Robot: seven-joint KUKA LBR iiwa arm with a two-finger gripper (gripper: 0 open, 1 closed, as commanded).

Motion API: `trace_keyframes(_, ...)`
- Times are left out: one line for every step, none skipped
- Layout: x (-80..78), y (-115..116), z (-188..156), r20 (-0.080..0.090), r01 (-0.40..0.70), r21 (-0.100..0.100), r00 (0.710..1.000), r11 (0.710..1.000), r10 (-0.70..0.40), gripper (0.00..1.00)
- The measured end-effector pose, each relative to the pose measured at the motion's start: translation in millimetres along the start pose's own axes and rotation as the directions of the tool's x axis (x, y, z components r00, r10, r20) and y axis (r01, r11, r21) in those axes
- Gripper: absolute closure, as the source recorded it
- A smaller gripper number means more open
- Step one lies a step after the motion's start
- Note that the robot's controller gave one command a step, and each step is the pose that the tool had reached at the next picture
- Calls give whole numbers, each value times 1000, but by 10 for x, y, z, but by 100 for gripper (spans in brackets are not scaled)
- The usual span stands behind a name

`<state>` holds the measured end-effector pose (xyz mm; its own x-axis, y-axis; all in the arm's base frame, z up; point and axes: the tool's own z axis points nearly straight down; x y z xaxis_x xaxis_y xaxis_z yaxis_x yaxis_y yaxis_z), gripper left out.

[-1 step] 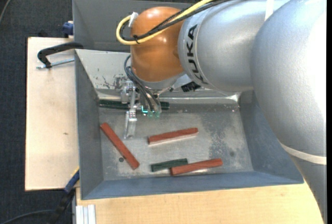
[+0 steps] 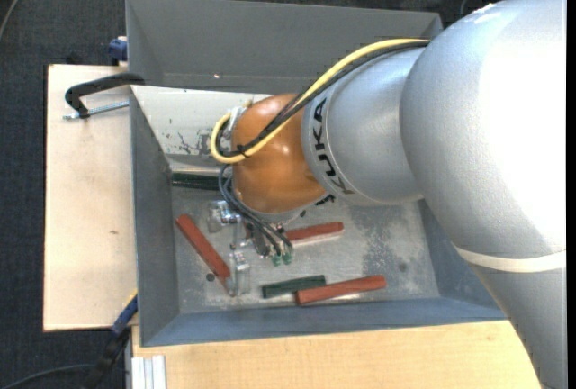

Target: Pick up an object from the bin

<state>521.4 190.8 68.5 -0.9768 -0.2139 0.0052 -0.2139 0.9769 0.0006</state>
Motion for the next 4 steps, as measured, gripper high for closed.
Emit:
trace_keyframes(106,307,-26,4,-185,-2,983,983,185,0)
trace_keyframes(-291,-886,-96,14,-6,4,1000,1000,6,0)
trace_keyframes(139,-1476,-18,3,7,3,1000,1000,-7,0)
trace_keyframes(122,-1434,-24,6,12,-1,1000,1000,-12,100)
